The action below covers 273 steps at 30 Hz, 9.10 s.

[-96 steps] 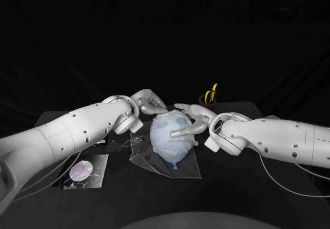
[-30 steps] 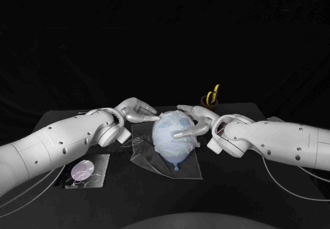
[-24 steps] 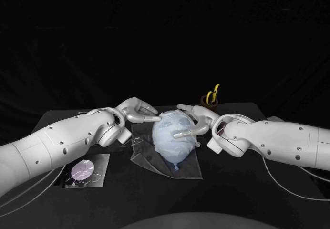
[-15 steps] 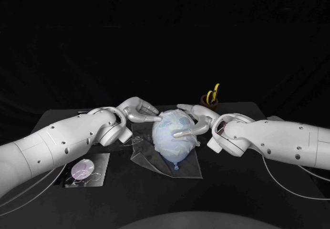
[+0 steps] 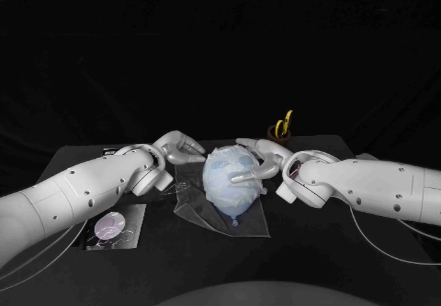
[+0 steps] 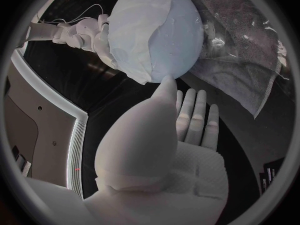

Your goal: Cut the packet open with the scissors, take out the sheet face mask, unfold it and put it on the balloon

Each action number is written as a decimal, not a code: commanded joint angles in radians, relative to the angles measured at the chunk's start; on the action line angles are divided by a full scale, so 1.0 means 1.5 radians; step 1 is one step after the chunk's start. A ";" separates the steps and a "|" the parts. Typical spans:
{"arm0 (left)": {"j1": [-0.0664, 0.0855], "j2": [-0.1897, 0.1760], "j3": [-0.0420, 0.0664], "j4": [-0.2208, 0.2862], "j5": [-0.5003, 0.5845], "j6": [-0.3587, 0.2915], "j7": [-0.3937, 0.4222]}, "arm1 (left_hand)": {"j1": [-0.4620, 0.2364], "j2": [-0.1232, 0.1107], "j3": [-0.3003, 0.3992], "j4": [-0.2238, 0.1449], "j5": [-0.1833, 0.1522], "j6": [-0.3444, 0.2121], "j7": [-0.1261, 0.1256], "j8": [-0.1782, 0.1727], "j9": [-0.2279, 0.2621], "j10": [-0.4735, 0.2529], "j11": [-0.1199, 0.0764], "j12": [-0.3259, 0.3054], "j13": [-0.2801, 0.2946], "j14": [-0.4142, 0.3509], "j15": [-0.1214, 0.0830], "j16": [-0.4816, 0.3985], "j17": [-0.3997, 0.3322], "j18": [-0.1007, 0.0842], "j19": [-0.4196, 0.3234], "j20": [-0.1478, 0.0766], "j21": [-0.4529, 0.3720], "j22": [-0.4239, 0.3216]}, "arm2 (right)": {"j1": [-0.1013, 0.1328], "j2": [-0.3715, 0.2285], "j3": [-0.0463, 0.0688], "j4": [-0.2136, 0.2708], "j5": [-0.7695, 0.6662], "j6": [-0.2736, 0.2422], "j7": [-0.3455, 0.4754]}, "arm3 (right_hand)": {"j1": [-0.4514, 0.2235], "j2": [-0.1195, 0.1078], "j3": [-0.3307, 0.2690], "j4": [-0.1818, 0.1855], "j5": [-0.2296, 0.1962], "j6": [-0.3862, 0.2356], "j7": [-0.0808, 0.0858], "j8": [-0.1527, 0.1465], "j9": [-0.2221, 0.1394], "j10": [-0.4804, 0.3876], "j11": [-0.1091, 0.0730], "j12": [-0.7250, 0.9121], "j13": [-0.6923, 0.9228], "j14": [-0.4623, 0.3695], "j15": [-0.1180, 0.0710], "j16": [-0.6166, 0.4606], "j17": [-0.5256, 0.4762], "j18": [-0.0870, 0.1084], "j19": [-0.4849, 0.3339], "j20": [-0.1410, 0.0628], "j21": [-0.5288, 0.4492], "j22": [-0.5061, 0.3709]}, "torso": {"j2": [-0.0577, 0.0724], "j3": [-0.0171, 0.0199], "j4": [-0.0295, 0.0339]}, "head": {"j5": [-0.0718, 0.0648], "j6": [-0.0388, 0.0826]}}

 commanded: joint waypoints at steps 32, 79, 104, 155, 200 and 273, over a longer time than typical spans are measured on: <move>0.010 -0.081 0.025 0.092 0.154 -0.060 0.111 | -0.066 -0.068 0.165 0.026 -0.002 0.006 0.021 0.001 -0.023 0.002 0.006 -0.008 -0.001 -0.004 0.000 -0.015 -0.013 -0.034 0.011 0.001 0.000 -0.001 | 0.002 -0.049 0.009 0.062 0.086 -0.036 0.093 | 0.003 0.001 0.000 0.000 -0.002 0.017 0.115 0.008 0.007 0.015 0.003 0.019 -0.002 0.007 0.000 -0.001 0.001 0.010 0.008 0.000 0.005 0.001 | -0.002 0.0007 -0.0008 | -0.014 0.008; -0.011 -0.006 0.021 0.200 -0.208 -0.150 0.014 | -0.203 -0.152 -0.188 0.041 0.002 -0.280 0.040 -0.106 -0.093 -0.416 0.032 -0.031 -0.019 -0.411 0.033 -0.065 -0.110 -0.049 -0.181 0.002 -0.064 -0.016 | -0.040 -0.248 0.005 0.167 0.069 -0.134 0.123 | 0.127 0.187 0.025 -0.010 -0.003 0.527 0.013 0.132 0.084 0.691 -0.146 0.055 0.035 0.847 -0.193 0.336 0.211 0.088 0.629 -0.117 0.293 0.176 | -0.002 -0.0001 -0.0023 | -0.078 0.009; -0.010 0.044 0.023 0.174 -0.320 -0.113 -0.126 | -0.192 -0.152 -0.188 0.041 0.001 -0.285 0.053 -0.107 -0.094 -0.427 0.045 -0.030 -0.019 -0.431 0.045 -0.066 -0.114 -0.045 -0.178 0.000 -0.062 -0.015 | -0.046 -0.214 0.005 0.156 0.014 -0.159 0.066 | 0.133 0.223 -0.092 -0.021 0.014 0.551 -0.005 0.108 0.075 0.733 -0.166 0.104 0.257 0.907 -0.214 0.781 0.629 0.076 0.646 -0.146 0.535 0.390 | -0.003 -0.0002 -0.0029 | -0.083 0.006; -0.010 -0.022 0.022 0.191 -0.336 -0.066 -0.150 | -0.199 -0.152 -0.187 0.041 0.002 -0.273 0.052 -0.102 -0.090 -0.416 0.044 -0.028 -0.017 -0.420 0.043 -0.062 -0.111 -0.037 -0.182 -0.001 -0.062 -0.016 | -0.077 -0.149 0.006 0.122 -0.076 -0.115 -0.009 | 0.081 0.257 -0.157 -0.071 -0.003 0.539 0.003 0.136 0.090 0.819 -0.155 0.785 0.919 0.966 -0.202 1.016 0.991 0.043 0.712 -0.135 0.758 0.649 | -0.004 -0.0006 -0.0033 | -0.085 -0.011; -0.010 -0.021 0.022 0.182 -0.332 -0.064 -0.150 | -0.189 -0.151 -0.187 0.041 0.002 -0.273 0.052 -0.101 -0.089 -0.415 0.042 -0.028 -0.018 -0.416 0.041 -0.061 -0.110 -0.030 -0.179 -0.002 -0.062 -0.015 | -0.077 -0.143 0.008 0.117 -0.039 -0.141 0.013 | 0.176 0.349 -0.042 -0.190 -0.009 0.606 -0.032 0.189 0.123 0.860 -0.186 0.891 0.993 0.972 -0.227 1.026 1.019 0.029 0.757 -0.157 0.818 0.724 | -0.004 -0.0007 -0.0036 | -0.088 -0.015; -0.010 -0.018 0.022 0.177 -0.328 -0.065 -0.147 | -0.179 -0.151 -0.186 0.041 0.002 -0.275 0.049 -0.101 -0.089 -0.417 0.039 -0.029 -0.018 -0.413 0.036 -0.060 -0.109 -0.022 -0.175 -0.002 -0.059 -0.014 | -0.070 -0.138 0.013 0.066 0.181 -0.143 0.059 | -0.007 0.345 -0.151 -0.201 -0.002 0.516 0.011 0.140 0.127 0.827 -0.146 0.827 0.947 0.964 -0.192 1.016 0.989 0.046 0.701 -0.124 0.736 0.665 | -0.004 0.0010 -0.0029 | -0.094 -0.006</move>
